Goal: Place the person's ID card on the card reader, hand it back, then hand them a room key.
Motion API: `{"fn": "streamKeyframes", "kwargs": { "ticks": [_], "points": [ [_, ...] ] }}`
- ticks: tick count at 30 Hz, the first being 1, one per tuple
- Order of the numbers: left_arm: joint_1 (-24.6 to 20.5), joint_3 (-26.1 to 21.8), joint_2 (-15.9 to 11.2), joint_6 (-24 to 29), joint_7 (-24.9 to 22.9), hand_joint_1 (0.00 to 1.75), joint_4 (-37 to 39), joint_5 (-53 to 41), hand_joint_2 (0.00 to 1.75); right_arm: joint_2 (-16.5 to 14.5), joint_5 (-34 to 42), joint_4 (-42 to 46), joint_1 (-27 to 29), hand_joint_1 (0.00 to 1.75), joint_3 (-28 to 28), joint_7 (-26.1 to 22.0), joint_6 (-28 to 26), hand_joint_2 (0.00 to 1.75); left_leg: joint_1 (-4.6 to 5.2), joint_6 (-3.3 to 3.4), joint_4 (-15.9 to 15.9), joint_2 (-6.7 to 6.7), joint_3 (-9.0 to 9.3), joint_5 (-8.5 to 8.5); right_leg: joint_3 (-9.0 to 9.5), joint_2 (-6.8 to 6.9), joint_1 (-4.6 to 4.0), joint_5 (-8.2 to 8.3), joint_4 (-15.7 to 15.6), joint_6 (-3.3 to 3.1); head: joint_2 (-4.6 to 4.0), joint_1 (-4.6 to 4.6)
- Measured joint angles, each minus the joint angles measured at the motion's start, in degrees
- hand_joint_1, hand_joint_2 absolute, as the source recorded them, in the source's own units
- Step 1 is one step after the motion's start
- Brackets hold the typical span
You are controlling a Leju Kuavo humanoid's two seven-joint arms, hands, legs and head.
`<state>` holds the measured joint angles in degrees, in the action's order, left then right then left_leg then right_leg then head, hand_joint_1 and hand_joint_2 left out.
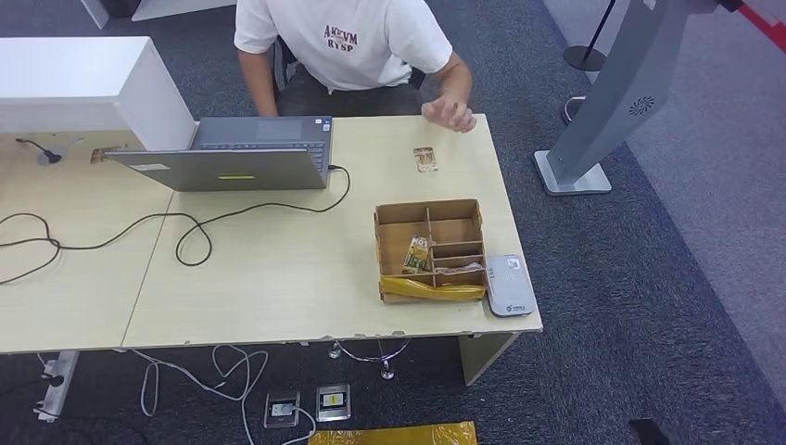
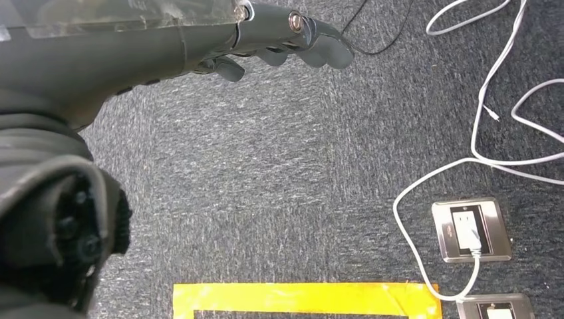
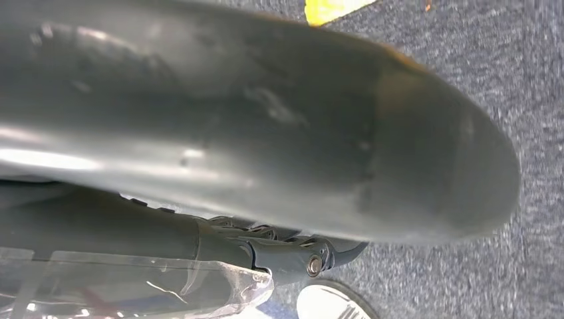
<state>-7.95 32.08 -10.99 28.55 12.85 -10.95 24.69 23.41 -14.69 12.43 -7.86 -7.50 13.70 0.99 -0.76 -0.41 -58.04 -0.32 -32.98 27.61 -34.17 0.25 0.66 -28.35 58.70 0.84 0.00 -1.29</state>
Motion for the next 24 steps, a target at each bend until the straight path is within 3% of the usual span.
{"fn": "streamKeyframes", "kwargs": {
  "ticks": [24],
  "points": [
    [-0.7,0.6,-0.6,-0.8,-0.2,0.00,0.0,-0.7,0.00,-2.4,-1.6,-0.1,0.0,0.00,0.8,-0.7,1.0,0.00,0.01,0.00,0.0,0.01,0.13,0.00,0.14,-0.02,0.01,0.00,0.0,0.00,0.00,0.00]
  ]
}}
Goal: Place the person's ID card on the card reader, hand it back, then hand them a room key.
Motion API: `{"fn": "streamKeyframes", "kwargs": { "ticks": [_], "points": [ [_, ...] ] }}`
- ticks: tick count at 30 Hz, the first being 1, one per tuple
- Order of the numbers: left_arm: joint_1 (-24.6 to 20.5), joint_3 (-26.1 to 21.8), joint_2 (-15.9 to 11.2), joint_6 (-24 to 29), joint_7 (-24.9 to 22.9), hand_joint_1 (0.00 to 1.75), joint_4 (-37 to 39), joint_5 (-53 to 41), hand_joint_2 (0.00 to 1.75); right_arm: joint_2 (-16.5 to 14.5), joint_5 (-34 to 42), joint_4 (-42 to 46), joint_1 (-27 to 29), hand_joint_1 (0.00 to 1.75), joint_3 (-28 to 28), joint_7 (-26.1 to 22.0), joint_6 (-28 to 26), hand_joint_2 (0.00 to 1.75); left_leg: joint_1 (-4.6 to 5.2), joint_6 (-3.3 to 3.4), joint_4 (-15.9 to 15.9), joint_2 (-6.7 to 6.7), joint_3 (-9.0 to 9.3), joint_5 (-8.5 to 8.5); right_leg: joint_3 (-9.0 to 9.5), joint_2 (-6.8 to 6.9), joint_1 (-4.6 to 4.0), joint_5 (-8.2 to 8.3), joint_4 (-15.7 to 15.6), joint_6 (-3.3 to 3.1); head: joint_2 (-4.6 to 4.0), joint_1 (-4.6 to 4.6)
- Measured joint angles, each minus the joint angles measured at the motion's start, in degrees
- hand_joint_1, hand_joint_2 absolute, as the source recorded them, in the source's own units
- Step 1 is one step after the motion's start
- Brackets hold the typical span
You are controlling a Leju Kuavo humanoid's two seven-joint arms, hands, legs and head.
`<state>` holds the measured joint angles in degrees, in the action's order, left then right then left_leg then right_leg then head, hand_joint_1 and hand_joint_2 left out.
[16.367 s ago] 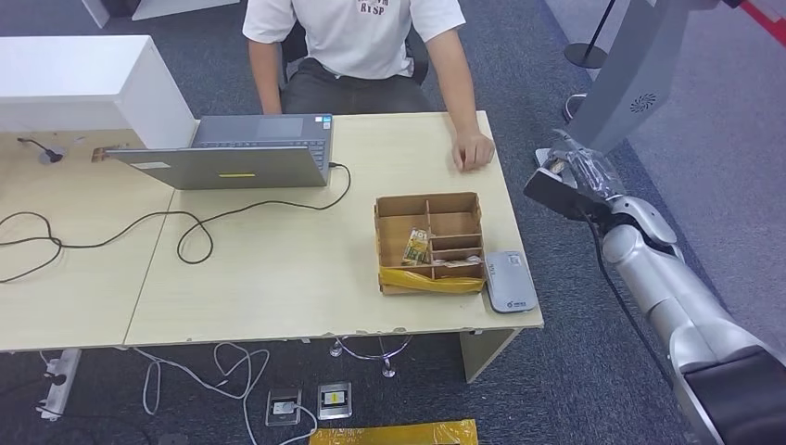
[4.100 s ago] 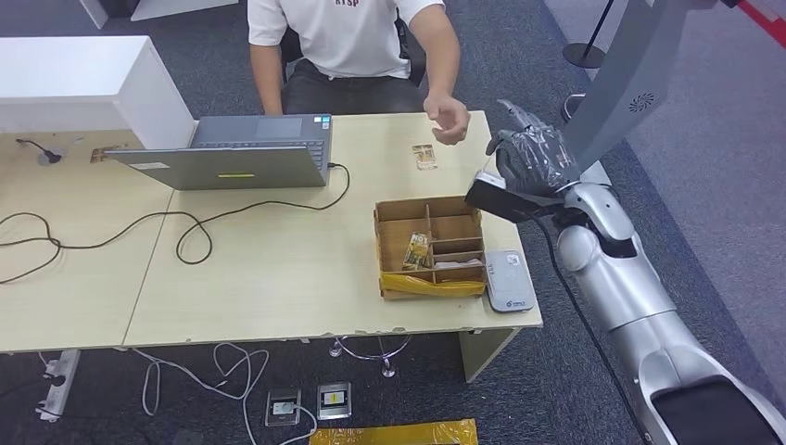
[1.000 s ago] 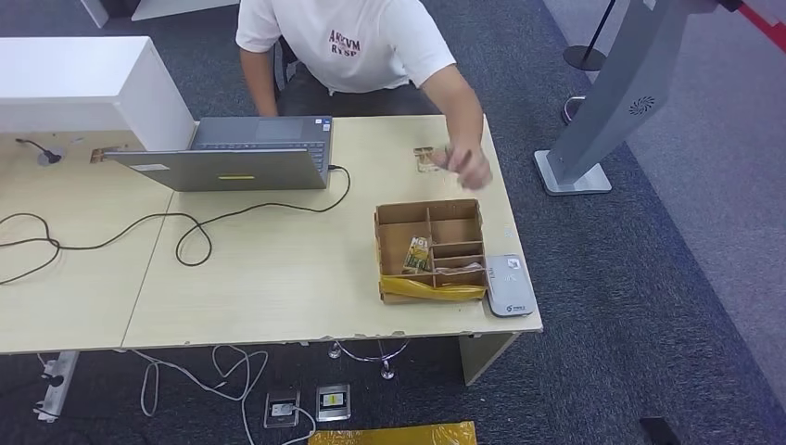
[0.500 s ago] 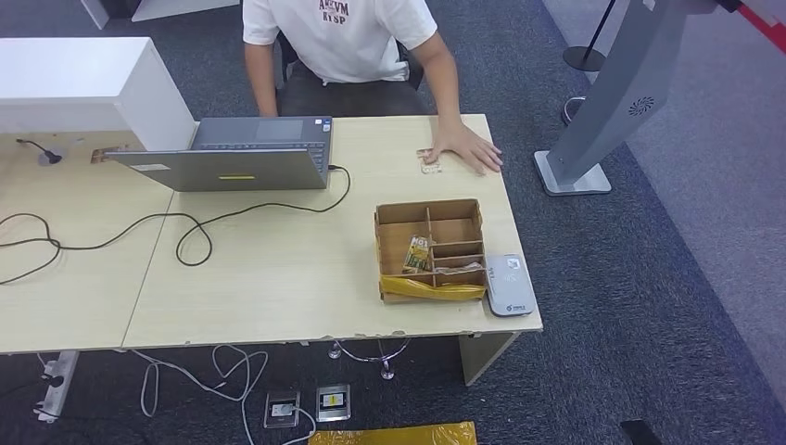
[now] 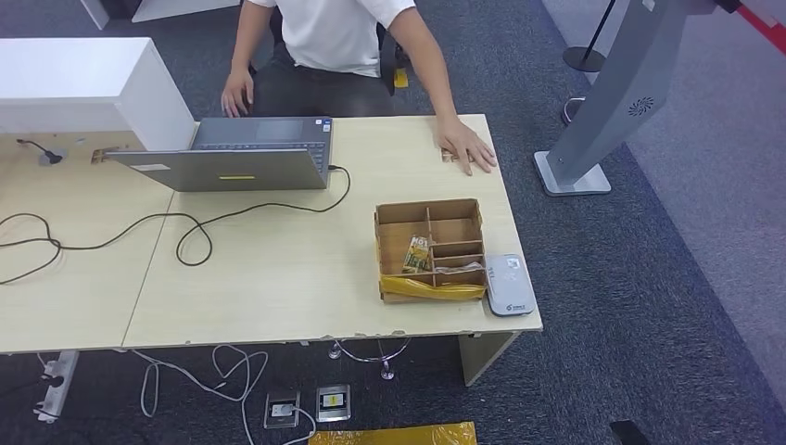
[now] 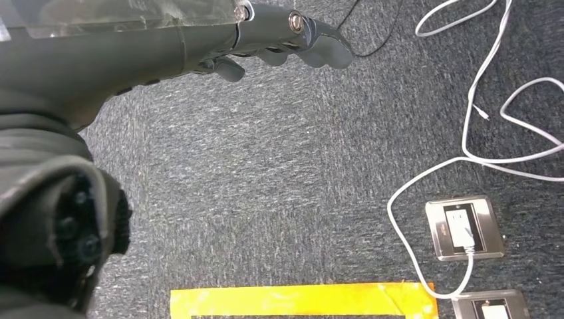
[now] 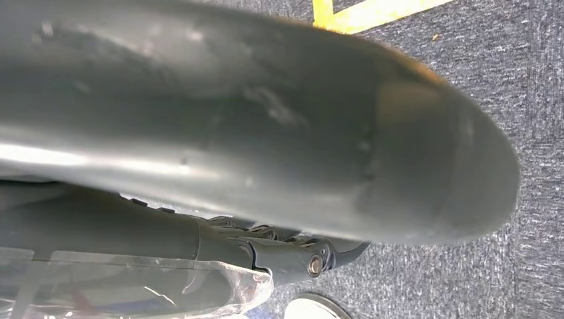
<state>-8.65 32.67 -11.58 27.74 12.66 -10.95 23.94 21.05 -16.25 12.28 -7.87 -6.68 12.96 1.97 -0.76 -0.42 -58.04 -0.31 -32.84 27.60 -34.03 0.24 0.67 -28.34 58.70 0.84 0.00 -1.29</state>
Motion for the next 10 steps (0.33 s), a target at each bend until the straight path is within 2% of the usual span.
{"fn": "streamKeyframes", "kwargs": {
  "ticks": [10],
  "points": [
    [0.0,0.2,0.0,0.3,0.0,0.00,0.0,0.9,0.00,-0.3,-1.4,0.0,-0.7,0.00,0.8,-0.1,0.1,0.00,0.01,0.00,0.0,0.00,0.02,0.00,0.04,0.02,0.01,0.00,0.0,0.00,0.00,0.01]
  ]
}}
